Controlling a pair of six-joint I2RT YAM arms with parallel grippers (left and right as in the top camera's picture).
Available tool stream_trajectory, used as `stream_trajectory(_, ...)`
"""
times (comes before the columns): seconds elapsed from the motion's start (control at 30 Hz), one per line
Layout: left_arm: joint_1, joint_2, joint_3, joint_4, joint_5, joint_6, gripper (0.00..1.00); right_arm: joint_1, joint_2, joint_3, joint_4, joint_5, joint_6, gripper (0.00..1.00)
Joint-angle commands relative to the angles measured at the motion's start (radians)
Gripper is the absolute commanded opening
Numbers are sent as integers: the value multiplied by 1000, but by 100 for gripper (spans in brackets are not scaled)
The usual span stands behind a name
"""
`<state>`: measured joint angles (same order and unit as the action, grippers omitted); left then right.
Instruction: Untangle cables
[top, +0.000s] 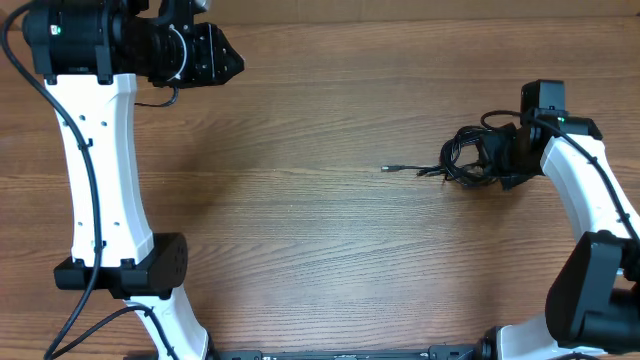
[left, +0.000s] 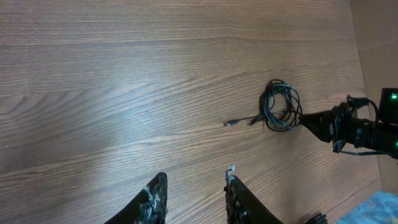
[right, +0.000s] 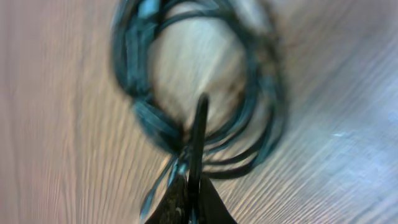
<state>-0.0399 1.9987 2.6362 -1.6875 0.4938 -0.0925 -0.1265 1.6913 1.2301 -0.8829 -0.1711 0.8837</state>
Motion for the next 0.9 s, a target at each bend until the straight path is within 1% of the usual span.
stream_trajectory(0.0,-10,-26,4,-2,-5,34,31,29,-111,85,15,-105,-201,4)
stream_trajectory(0.07,-10,-26,4,-2,-8,34,31,47,-172,123,15,-130,-269,4)
stream_trajectory(0.1,-10,-26,4,-2,-11,34,34,55,-199,138,15,-139,-297,4)
stream_trajectory(0.13,-10,-26,4,-2,-14,34,39,69,-237,159,15,-150,-333,4)
stream_trajectory(0.17,-10,-26,4,-2,-16,34,47,83,-271,177,14,-149,-357,4)
stream_trajectory(0.2,-9,-26,4,-2,-20,34,64,98,-307,193,15,-149,-377,4)
stream_trajectory(0.23,-9,-26,4,-2,-26,34,86,114,-342,210,15,-150,-394,4)
stream_trajectory(0.27,-9,-26,4,-2,-26,34,90,134,-377,226,15,-151,-412,4)
stream_trajectory(0.4,-12,-26,4,-2,-24,34,87,232,-507,260,47,-157,-500,4)
stream_trajectory(0.47,-17,-26,4,-2,-24,44,90,281,-555,260,64,-162,-527,4)
stream_trajectory(0.57,-23,-26,4,-2,-22,72,94,347,-600,260,66,-168,-603,4)
stream_trajectory(0.7,-27,-26,4,-2,-8,86,95,414,-614,260,60,-175,-640,4)
stream_trajectory(0.73,-27,-26,4,-2,23,120,95,426,-613,260,60,-174,-658,4)
stream_trajectory(0.87,-44,-24,3,-2,240,314,95,439,-593,260,60,-167,-686,4)
